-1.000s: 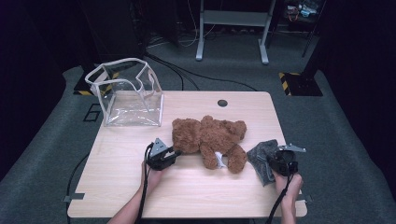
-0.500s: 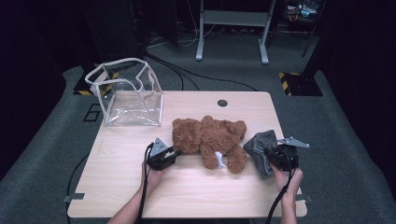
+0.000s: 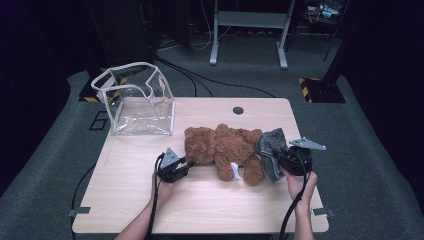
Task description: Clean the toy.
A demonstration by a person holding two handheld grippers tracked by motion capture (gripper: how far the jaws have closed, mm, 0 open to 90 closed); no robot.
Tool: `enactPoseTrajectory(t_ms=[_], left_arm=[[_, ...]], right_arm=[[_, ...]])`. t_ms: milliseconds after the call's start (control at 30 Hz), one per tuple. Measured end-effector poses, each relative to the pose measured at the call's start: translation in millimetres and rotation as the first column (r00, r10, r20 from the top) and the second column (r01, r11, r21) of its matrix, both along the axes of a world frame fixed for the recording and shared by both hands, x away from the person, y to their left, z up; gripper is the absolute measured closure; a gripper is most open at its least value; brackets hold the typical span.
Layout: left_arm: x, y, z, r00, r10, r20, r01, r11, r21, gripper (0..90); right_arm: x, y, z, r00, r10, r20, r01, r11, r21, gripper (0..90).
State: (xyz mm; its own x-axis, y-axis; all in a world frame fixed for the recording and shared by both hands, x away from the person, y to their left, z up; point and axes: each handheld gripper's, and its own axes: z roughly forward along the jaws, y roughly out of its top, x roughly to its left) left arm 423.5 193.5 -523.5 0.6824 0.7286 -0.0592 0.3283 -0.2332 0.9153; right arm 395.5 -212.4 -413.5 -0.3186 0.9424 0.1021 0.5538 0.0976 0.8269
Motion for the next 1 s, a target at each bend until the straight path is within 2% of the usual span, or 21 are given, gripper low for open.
enactPoseTrajectory(t_ms=[100, 400, 600, 667, 700, 767, 900, 1000], left_arm=[[0.0, -0.4, -0.3, 1.0000, 0.002, 0.005, -0.002, 1.0000, -0.002, 68.8], [-0.2, -0.3, 0.0, 1.0000, -0.002, 0.006, 0.002, 1.0000, 0.004, 68.6], [-0.3, -0.4, -0.1, 1.0000, -0.003, 0.007, 0.003, 1.0000, 0.003, 68.7], [-0.3, -0.4, 0.0, 1.0000, -0.003, 0.008, 0.003, 1.0000, 0.003, 68.7], [-0.3, -0.4, -0.1, 1.0000, -0.003, 0.008, 0.003, 1.0000, 0.003, 68.7], [-0.4, -0.5, -0.1, 1.0000, -0.003, 0.008, 0.003, 1.0000, 0.002, 68.7], [-0.7, -0.8, -0.2, 1.0000, -0.005, 0.007, 0.005, 1.0000, -0.001, 68.7], [-0.8, -0.9, -0.2, 1.0000, -0.005, 0.008, 0.005, 1.0000, 0.000, 68.7]], right_arm=[[2.2, 9.2, 6.7, 0.9994, 0.031, 0.017, -0.031, 0.9994, 0.017, 75.8], [8.9, 41.4, 19.4, 0.9924, 0.114, 0.047, -0.115, 0.9931, 0.022, 75.8], [15.5, 69.2, 24.8, 0.9818, 0.180, 0.060, -0.182, 0.9831, 0.021, 75.8], [16.2, 73.6, 25.1, 0.9801, 0.190, 0.058, -0.191, 0.9814, 0.018, 75.8], [18.1, 83.3, 25.6, 0.9758, 0.211, 0.057, -0.212, 0.9771, 0.016, 75.8], [19.0, 86.3, 25.6, 0.9742, 0.219, 0.054, -0.220, 0.9755, 0.010, 75.8], [25.9, 106.5, 23.5, 0.9648, 0.259, 0.046, -0.259, 0.9658, 0.001, 75.6], [28.9, 114.8, 22.3, 0.9611, 0.273, 0.041, -0.274, 0.9619, 0.002, 75.2]])
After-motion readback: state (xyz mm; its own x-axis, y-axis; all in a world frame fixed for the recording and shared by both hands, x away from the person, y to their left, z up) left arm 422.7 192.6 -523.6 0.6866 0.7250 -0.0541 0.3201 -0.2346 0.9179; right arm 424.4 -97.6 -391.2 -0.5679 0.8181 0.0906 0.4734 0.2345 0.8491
